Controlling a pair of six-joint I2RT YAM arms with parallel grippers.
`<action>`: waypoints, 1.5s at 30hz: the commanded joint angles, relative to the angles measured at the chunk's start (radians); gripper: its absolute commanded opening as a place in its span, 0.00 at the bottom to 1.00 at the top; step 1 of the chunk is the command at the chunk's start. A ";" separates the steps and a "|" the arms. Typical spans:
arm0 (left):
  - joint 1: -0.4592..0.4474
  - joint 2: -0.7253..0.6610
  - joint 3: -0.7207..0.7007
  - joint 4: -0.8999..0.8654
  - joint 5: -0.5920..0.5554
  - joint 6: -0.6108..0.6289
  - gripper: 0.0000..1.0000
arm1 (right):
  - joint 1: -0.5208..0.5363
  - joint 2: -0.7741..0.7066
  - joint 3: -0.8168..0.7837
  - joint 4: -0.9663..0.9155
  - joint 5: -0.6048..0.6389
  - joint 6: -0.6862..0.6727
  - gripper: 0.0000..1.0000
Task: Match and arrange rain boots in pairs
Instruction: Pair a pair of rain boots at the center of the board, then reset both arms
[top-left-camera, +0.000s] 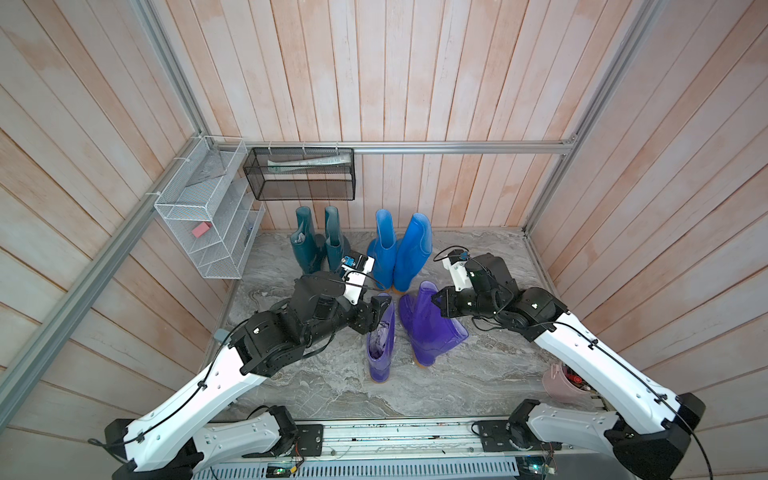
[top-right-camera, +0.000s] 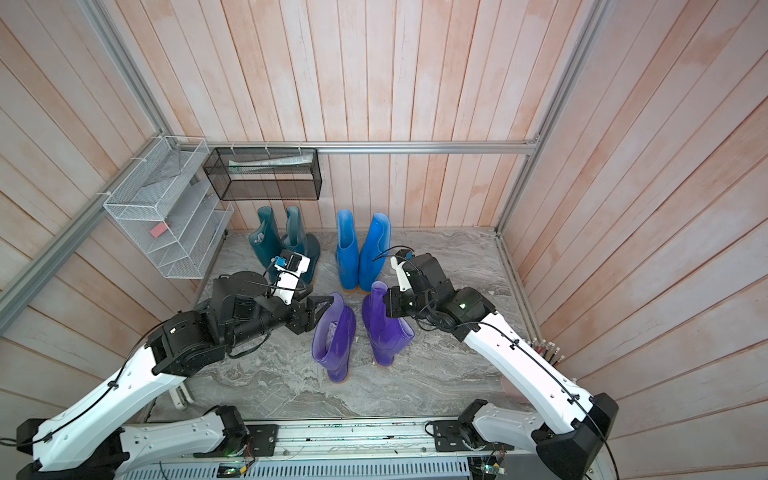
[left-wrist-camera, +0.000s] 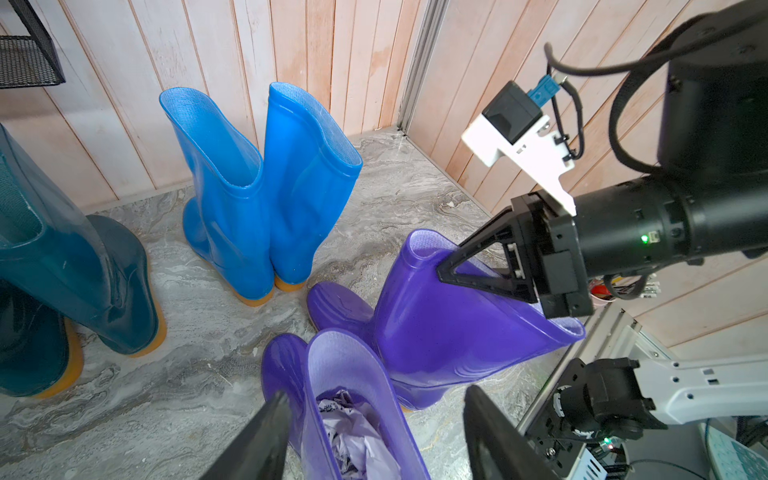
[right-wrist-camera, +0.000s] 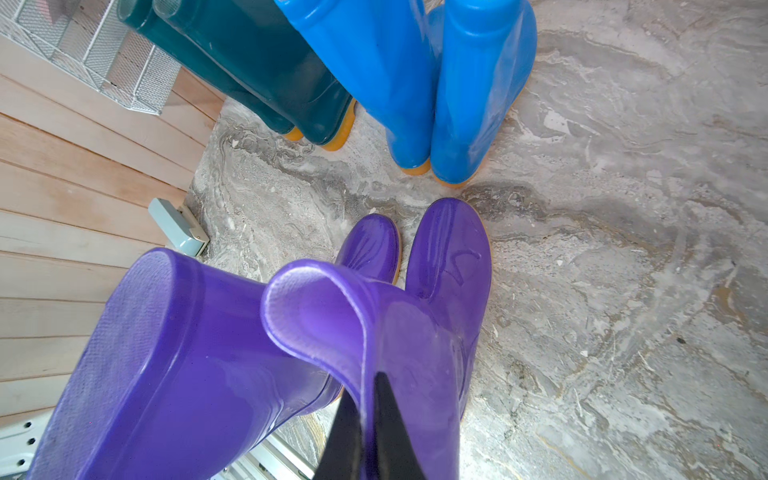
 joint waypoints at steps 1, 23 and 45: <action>0.003 -0.003 0.030 -0.016 -0.021 -0.002 0.68 | 0.014 0.001 0.007 0.109 -0.016 0.021 0.00; 0.003 0.010 0.051 -0.037 -0.027 -0.008 0.68 | 0.041 0.033 -0.019 0.165 -0.054 0.067 0.14; 0.073 0.051 0.162 0.010 -0.179 0.066 1.00 | -0.154 -0.027 0.068 0.175 -0.032 -0.083 0.72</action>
